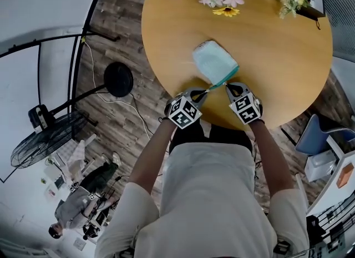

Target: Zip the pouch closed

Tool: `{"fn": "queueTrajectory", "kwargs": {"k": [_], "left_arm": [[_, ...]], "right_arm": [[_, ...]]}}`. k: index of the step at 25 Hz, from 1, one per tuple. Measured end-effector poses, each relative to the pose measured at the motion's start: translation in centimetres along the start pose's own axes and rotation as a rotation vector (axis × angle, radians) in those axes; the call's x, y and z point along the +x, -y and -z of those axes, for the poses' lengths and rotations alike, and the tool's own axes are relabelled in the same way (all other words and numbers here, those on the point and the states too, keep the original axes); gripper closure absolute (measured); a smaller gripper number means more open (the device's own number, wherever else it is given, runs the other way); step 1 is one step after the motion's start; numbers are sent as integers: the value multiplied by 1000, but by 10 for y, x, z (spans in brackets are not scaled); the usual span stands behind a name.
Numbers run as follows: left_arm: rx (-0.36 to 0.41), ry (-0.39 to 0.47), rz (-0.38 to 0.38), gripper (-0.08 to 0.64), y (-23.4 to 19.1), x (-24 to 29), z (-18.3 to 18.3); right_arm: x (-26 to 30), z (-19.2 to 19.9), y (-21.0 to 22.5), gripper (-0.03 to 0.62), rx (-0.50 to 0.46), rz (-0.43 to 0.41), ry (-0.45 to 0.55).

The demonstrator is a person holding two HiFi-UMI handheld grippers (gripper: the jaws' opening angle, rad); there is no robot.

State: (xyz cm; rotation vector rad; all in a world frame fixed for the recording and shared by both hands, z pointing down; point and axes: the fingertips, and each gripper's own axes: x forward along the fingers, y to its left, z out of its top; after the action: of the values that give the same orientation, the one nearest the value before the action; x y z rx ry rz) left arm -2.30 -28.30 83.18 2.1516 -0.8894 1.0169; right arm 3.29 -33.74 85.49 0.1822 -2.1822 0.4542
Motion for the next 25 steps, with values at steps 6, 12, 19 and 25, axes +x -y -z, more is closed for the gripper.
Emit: {"fn": "queueTrajectory", "kwargs": {"k": [6, 12, 19, 25], "left_arm": [[-33, 7, -33, 537, -3, -14, 0], [-81, 24, -74, 537, -12, -28, 1], [-121, 14, -78, 537, -23, -32, 7], [-175, -1, -96, 535, -19, -20, 2]], "right_arm": [[-15, -1, 15, 589, -32, 26, -2], [-31, -2, 29, 589, -39, 53, 4], [-41, 6, 51, 589, -25, 79, -19], [-41, 16, 56, 586, -33, 127, -57]]}}
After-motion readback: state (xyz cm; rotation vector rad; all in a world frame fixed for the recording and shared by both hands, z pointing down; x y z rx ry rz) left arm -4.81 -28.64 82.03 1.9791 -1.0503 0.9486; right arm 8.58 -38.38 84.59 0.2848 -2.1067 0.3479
